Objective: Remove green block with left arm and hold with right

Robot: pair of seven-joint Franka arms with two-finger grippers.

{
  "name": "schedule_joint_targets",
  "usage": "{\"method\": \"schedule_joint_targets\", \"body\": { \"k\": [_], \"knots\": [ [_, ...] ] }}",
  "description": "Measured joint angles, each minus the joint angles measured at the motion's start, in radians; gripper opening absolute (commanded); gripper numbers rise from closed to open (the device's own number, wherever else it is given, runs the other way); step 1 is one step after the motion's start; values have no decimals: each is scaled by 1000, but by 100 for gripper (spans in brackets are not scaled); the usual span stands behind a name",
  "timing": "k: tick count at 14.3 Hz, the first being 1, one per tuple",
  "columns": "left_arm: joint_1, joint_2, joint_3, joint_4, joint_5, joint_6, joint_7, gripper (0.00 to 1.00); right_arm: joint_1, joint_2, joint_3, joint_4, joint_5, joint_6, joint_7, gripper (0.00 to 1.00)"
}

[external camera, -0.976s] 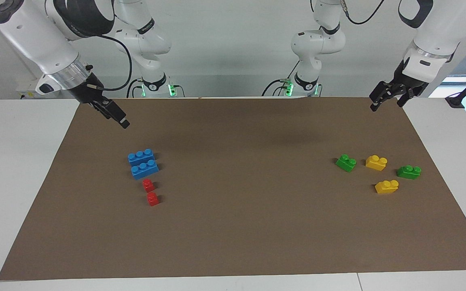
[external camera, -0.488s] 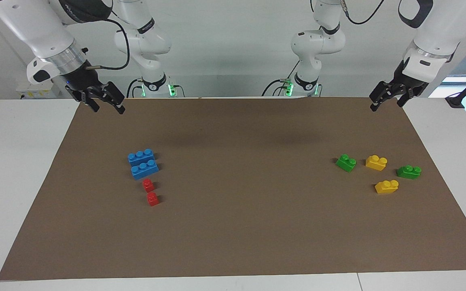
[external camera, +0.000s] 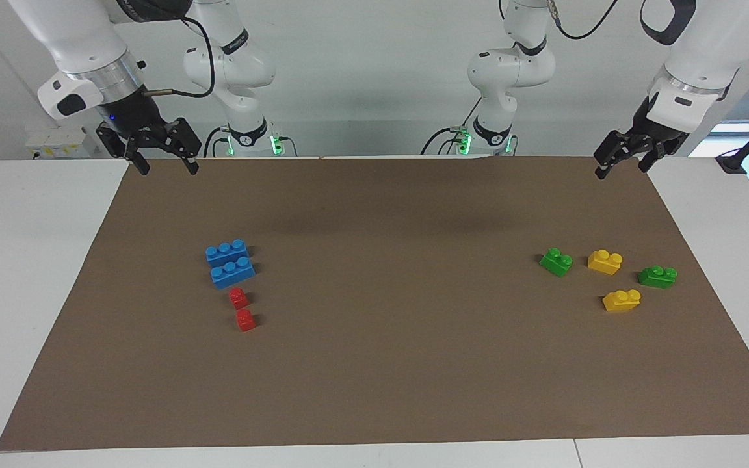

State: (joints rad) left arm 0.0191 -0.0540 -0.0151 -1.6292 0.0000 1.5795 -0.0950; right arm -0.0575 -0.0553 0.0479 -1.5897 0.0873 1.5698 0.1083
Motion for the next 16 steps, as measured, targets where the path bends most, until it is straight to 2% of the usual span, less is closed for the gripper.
{"method": "schedule_joint_targets", "body": {
  "k": [16],
  "knots": [
    [0,0,-1,0,0,0,0,100,0,9,0,21,-85,-59,0,100]
  ]
}}
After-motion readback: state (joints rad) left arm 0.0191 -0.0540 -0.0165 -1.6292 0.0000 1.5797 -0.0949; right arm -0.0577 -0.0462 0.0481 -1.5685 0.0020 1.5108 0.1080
